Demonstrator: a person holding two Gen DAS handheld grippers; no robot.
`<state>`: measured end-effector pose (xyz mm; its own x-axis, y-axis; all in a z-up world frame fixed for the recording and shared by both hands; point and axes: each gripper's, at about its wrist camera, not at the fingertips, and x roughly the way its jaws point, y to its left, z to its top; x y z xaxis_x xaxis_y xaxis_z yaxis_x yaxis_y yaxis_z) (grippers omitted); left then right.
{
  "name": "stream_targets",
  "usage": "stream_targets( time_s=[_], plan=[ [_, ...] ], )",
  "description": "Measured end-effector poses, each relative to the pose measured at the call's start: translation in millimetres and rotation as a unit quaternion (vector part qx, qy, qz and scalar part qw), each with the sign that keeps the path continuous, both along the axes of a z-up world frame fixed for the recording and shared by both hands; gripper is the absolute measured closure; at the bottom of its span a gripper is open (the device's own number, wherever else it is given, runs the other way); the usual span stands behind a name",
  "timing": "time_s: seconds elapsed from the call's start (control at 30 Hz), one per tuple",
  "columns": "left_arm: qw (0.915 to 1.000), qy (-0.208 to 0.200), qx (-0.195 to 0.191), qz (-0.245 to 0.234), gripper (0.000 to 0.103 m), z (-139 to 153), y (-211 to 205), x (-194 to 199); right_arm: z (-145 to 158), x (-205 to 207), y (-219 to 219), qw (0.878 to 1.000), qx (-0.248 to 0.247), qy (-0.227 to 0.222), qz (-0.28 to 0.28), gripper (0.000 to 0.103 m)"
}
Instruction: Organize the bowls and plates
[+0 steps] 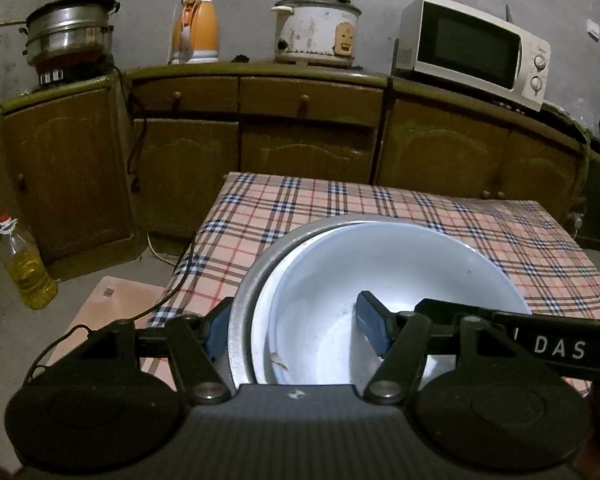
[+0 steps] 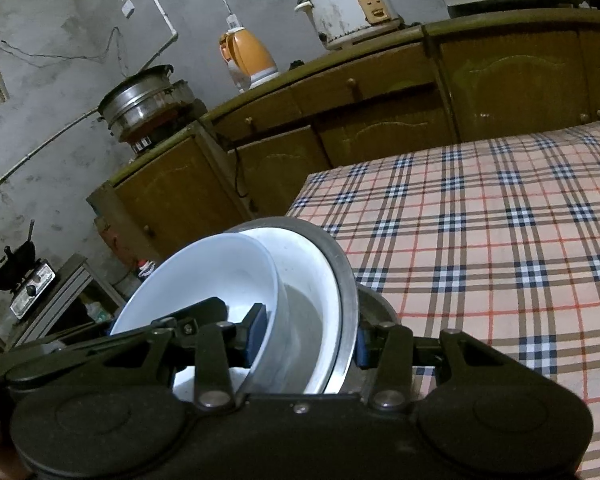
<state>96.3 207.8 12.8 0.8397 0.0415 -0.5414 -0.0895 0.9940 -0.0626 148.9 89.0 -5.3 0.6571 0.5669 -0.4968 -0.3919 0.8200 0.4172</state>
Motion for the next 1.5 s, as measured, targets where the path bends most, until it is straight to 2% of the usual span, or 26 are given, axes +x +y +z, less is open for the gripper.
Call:
stream_targets(
  time_s=[0.67, 1.5],
  plan=[
    [0.9997, 0.021, -0.01, -0.003, 0.037, -29, 17, 9, -32, 7, 18, 1.0, -0.014, 0.026, -0.006, 0.051],
    [0.9998, 0.016, -0.006, -0.014, 0.037, -51, 20, 21, -54, 15, 28, 0.999, -0.021, 0.033, -0.02, 0.051]
  ],
)
